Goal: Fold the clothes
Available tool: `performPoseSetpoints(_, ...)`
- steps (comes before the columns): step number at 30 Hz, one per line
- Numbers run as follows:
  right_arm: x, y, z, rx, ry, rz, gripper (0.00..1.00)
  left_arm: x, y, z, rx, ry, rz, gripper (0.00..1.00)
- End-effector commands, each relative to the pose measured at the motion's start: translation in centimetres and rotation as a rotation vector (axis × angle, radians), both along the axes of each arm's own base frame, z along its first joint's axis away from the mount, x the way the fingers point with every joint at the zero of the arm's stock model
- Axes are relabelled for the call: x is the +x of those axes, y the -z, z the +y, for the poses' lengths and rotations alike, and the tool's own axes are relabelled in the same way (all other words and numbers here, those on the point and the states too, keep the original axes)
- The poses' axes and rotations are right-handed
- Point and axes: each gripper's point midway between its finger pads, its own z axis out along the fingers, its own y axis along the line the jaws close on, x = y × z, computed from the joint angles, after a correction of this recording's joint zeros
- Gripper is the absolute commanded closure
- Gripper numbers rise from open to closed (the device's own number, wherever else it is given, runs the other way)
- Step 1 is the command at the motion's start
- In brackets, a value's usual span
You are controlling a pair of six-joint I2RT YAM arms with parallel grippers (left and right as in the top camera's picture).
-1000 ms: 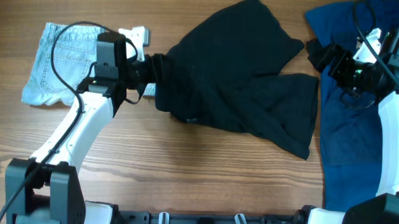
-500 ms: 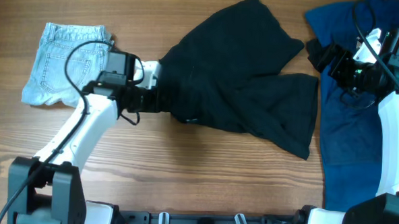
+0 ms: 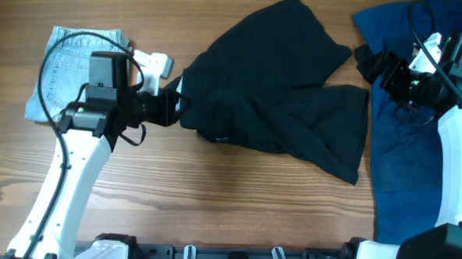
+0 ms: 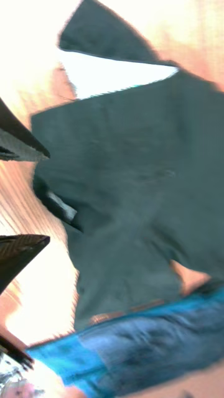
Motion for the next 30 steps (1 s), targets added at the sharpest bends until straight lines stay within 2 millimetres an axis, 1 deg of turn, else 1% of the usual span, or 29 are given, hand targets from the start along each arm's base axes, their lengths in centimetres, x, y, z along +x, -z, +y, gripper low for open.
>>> performPoseSetpoints(1, 0.0, 0.7, -0.1, -0.004, 0.005, 0.017, 0.01, -0.2, 6.0, 1.3, 0.122, -0.031, 0.145, 0.31)
performPoseSetpoints(2, 0.0, 0.7, -0.1, -0.004, 0.005, 0.018, 0.01, -0.1, 8.0, 1.6, 0.145, -0.036, 0.195, 0.23)
performPoseSetpoints(4, 0.0, 0.7, -0.1, -0.004, 0.005, 0.017, 0.0, 0.2, 10.0, 1.5, 0.15, -0.031, 0.238, 0.23)
performPoseSetpoints(5, 0.0, 0.7, -0.1, -0.004, 0.005, 0.018, 0.01, 0.4, 10.6, 1.3, 0.139, -0.023, 0.25, 0.23)
performPoseSetpoints(6, 0.0, 0.7, -0.1, -0.004, 0.005, 0.017, 0.01, 0.5, 11.0, 0.5, 0.102, -0.001, 0.258, 0.27)
performPoseSetpoints(7, 0.0, 0.7, -0.1, -0.004, 0.005, 0.017, 0.01, 0.6, 11.0, -0.3, 0.061, 0.022, 0.26, 0.34)
performPoseSetpoints(8, 0.0, 0.7, -0.1, -0.004, 0.005, 0.017, 0.01, 0.7, 10.8, -1.3, 0.011, 0.053, 0.254, 0.44)
performPoseSetpoints(9, 0.0, 0.7, -0.1, -0.004, 0.005, 0.018, 0.0, 0.6, 10.2, -2.4, -0.042, 0.106, 0.234, 0.62)
performPoseSetpoints(10, 0.0, 0.7, -0.1, -0.004, 0.005, 0.018, 0.01, 0.5, 9.8, -3.0, -0.069, 0.138, 0.219, 0.79)
performPoseSetpoints(11, 0.0, 0.7, -0.1, -0.004, 0.005, 0.017, 0.0, 0.4, 9.4, -3.3, -0.094, 0.158, 0.211, 0.91)
performPoseSetpoints(12, 0.0, 0.7, -0.1, -0.004, 0.005, 0.017, 0.01, 0.3, 8.6, -3.6, -0.117, 0.167, 0.199, 0.96)
performPoseSetpoints(13, 0.0, 0.7, -0.1, -0.004, 0.005, 0.017, 0.01, 0.2, 7.6, -3.5, -0.129, 0.168, 0.187, 0.96)
performPoseSetpoints(16, 0.0, 0.7, -0.1, -0.004, 0.005, 0.017, 0.01, 0.6, 3.2, -2.3, -0.118, 0.134, 0.114, 0.96)
performPoseSetpoints(17, 0.0, 0.7, -0.1, -0.004, 0.005, 0.017, 0.01, 0.9, 0.7, -1.1, -0.086, 0.096, 0.068, 0.96)
performPoseSetpoints(18, 0.0, 0.7, -0.1, -0.004, 0.005, 0.017, 0.0, 1.0, -1.2, -0.2, -0.06, 0.073, 0.028, 0.96)
performPoseSetpoints(19, 0.0, 0.7, -0.1, -0.004, 0.005, 0.017, 0.01, 0.8, -3.4, 0.7, -0.034, 0.056, -0.027, 0.96)
performPoseSetpoints(20, 0.0, 0.7, -0.1, -0.004, 0.005, 0.017, 0.0, 0.6, -5.4, 1.2, -0.021, 0.038, -0.074, 0.96)
performPoseSetpoints(21, 0.0, 0.7, -0.1, -0.004, 0.005, 0.017, 0.0, 0.1, -6.9, 1.5, -0.01, 0.03, -0.113, 0.96)
performPoseSetpoints(23, 0.0, 0.7, -0.1, -0.004, 0.005, 0.017, 0.01, -0.9, -7.9, 1.9, 0.012, 0.014, -0.135, 0.96)
performPoseSetpoints(24, 0.0, 0.7, -0.1, -0.004, 0.005, 0.017, 0.0, -1.7, -7.5, 2.5, 0.051, -0.01, -0.108, 0.96)
performPoseSetpoints(26, 0.0, 0.7, -0.1, -0.004, 0.005, 0.017, 0.01, -2.8, -6.3, 3.3, 0.095, -0.035, -0.04, 0.96)
performPoseSetpoints(29, 0.1, 0.7, -0.2, -0.007, 0.007, 0.017, 0.0, -3.5, -5.4, 3.7, 0.13, -0.026, 0.003, 0.96)
performPoseSetpoints(30, 1.1, 0.1, -0.9, -0.033, 0.039, -0.028, 0.01, -3.5, -5.4, 3.7, 0.131, -0.027, 0.0, 0.96)
